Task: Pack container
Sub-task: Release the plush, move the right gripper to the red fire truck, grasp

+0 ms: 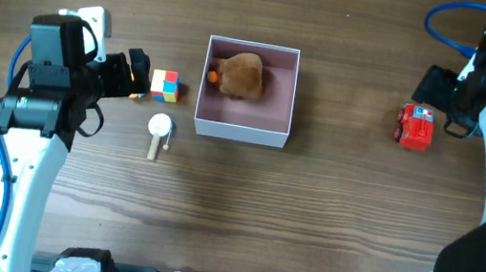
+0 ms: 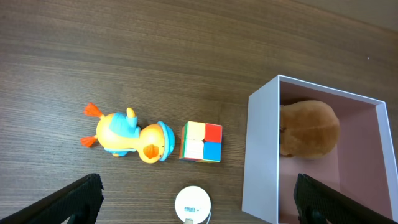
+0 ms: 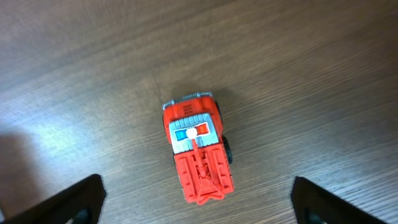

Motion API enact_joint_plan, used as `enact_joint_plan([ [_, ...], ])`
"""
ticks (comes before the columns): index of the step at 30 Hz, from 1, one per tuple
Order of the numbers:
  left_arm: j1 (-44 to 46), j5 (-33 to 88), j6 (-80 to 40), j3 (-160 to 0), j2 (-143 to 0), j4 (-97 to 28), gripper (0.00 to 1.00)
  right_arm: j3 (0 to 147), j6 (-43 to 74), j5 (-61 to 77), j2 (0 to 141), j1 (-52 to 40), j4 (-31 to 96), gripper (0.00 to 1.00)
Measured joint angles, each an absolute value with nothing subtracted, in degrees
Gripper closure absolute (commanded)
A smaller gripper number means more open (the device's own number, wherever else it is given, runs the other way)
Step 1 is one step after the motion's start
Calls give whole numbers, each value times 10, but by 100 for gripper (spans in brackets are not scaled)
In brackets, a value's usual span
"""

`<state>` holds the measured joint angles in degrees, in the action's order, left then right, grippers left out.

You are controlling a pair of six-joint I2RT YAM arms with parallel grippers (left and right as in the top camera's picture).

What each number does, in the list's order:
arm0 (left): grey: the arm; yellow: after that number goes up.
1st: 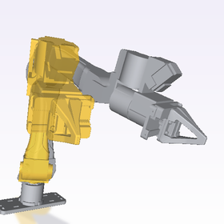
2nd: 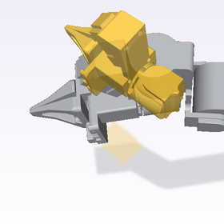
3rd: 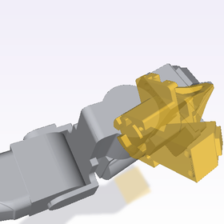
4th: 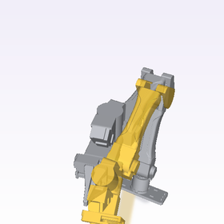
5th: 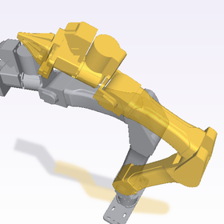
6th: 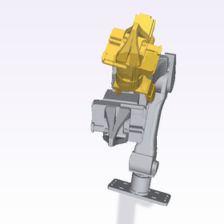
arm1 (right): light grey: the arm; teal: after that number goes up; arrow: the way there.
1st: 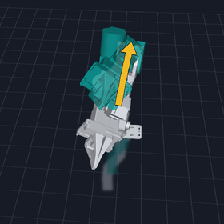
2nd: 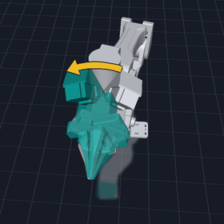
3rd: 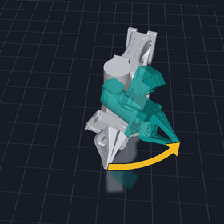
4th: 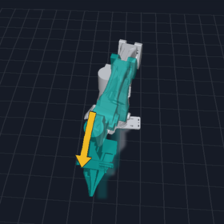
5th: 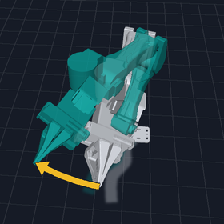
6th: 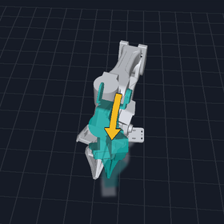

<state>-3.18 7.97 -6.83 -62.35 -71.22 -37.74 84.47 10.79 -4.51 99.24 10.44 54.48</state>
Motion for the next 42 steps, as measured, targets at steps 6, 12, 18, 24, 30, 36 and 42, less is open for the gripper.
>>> enact_joint_plan([
  [6, -32, 80, -68, -623, -712, -377, 0, 845, 84, -42, 1046, 104, 544, 20],
  [12, -32, 80, -68, -623, -712, -377, 0, 844, 67, -41, 1107, 104, 544, 21],
  [18, -32, 80, -68, -623, -712, -377, 0, 844, 51, -41, 1124, 104, 542, 35],
  [24, -32, 80, -68, -623, -712, -377, 0, 839, 36, -41, 1126, 104, 535, 54],
  [30, -32, 80, -68, -623, -712, -377, 0, 827, 34, -41, 1126, 105, 521, 70],
  [36, -32, 80, -68, -623, -712, -377, 0, 826, 37, -41, 1125, 105, 518, 80],
  [42, -32, 80, -68, -623, -712, -377, 0, 826, 49, -39, 1118, 98, 530, 80],
])
